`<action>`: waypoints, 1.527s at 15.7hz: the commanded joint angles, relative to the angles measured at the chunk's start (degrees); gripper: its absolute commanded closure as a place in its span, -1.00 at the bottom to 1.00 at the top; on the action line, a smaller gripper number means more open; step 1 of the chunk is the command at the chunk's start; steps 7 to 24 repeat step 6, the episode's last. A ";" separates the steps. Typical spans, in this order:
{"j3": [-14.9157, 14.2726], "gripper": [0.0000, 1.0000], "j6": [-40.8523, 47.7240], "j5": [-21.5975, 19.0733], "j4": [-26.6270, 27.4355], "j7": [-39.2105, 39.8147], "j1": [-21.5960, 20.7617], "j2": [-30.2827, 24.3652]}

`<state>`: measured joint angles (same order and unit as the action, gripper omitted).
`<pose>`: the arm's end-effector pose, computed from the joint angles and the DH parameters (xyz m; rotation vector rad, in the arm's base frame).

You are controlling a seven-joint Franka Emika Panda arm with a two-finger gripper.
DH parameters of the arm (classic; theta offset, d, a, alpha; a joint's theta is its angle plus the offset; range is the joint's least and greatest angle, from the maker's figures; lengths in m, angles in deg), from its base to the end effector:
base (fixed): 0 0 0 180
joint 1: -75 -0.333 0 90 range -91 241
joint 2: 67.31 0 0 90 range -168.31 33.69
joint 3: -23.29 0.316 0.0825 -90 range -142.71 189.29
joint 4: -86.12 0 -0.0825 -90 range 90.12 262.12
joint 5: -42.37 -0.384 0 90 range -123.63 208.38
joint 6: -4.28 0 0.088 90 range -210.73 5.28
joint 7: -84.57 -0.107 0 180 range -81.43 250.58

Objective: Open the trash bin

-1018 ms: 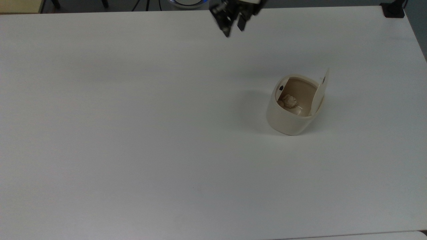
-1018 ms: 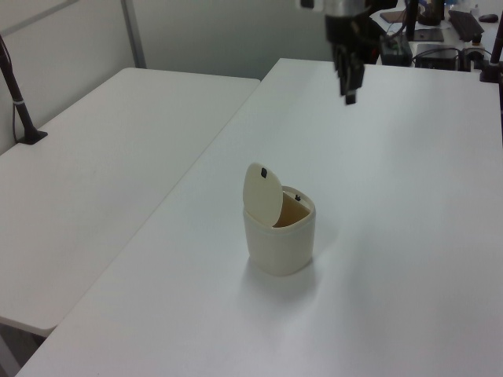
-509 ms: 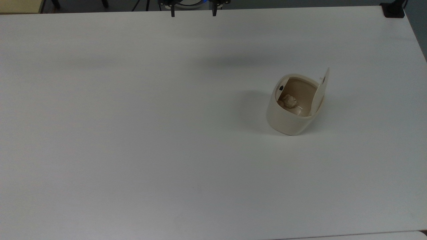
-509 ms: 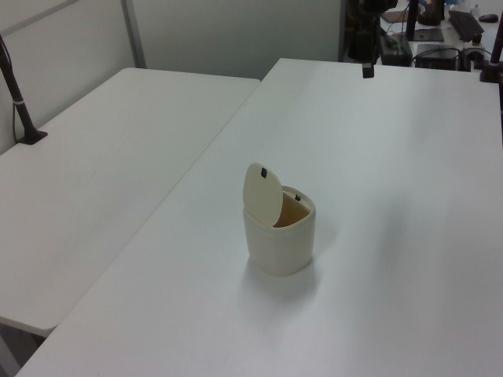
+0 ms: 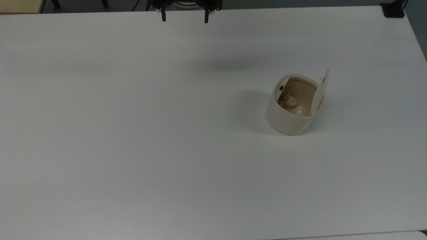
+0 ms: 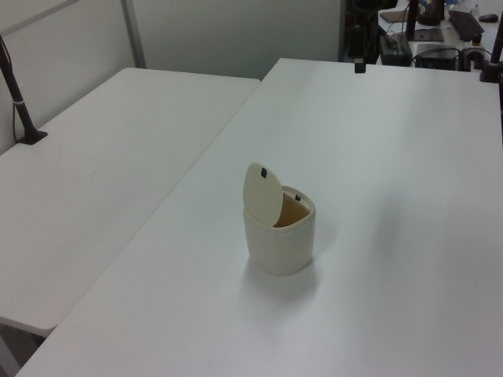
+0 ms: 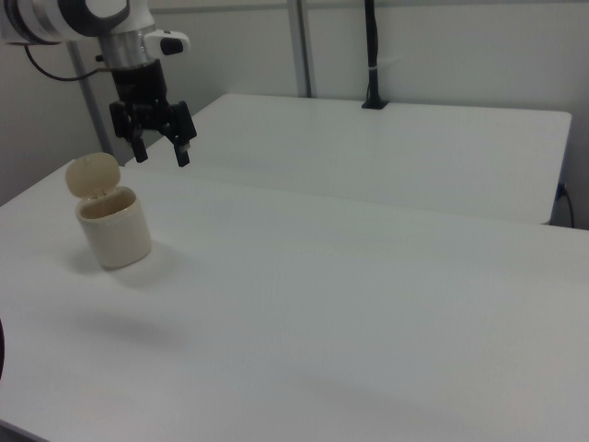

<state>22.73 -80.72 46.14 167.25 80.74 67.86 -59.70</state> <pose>0.5835 0.0602 0.6140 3.0669 0.0682 -0.0904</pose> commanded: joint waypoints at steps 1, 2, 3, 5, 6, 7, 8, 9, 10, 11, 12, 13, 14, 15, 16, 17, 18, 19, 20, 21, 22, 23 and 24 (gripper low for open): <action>-0.32 -1.00 -3.68 -2.36 1.75 -1.00 1.59 -1.63; -0.32 -1.00 -4.39 -2.37 1.75 -1.00 2.04 -1.71; -0.32 -1.00 -4.39 -2.45 1.75 -1.00 2.13 -1.80; -0.32 -1.00 -4.13 -2.45 1.66 -0.56 2.74 -1.89; -0.32 -1.00 -4.04 -2.45 1.66 -0.47 2.74 -1.89; -0.32 -1.00 -4.04 -2.45 1.66 -0.47 2.74 -1.89; -0.32 -1.00 -4.04 -2.45 1.66 -0.47 2.74 -1.89; -0.32 -1.00 -4.04 -2.45 1.66 -0.47 2.74 -1.89; -0.32 -1.00 -4.04 -2.45 1.66 -0.47 2.74 -1.89; -0.32 -1.00 -4.04 -2.45 1.66 -0.47 2.74 -1.89; -0.32 -1.00 -4.04 -2.45 1.66 -0.47 2.74 -1.89; -0.32 -1.00 -4.04 -2.45 1.66 -0.47 2.74 -1.89; -0.32 -1.00 -4.04 -2.45 1.66 -0.47 2.74 -1.89; -0.32 -1.00 -4.04 -2.45 1.66 -0.47 2.74 -1.89; -0.32 -1.00 -4.04 -2.45 1.66 -0.47 2.74 -1.89; -0.32 -1.00 -4.04 -2.45 1.66 -0.47 2.74 -1.89; -0.32 -1.00 -4.04 -2.45 1.66 -0.47 2.74 -1.89; -0.32 -1.00 -4.04 -2.45 1.66 -0.47 2.74 -1.89; -0.32 -1.00 -4.04 -2.45 1.66 -0.47 2.74 -1.89; -0.32 -1.00 -4.04 -2.45 1.66 -0.47 2.74 -1.89; -0.32 -1.00 -4.04 -2.45 1.66 -0.47 2.74 -1.89; -0.32 -1.00 -4.04 -2.45 1.66 -0.47 2.74 -1.89; -0.32 -1.00 -4.04 -2.45 1.66 -0.47 2.74 -1.89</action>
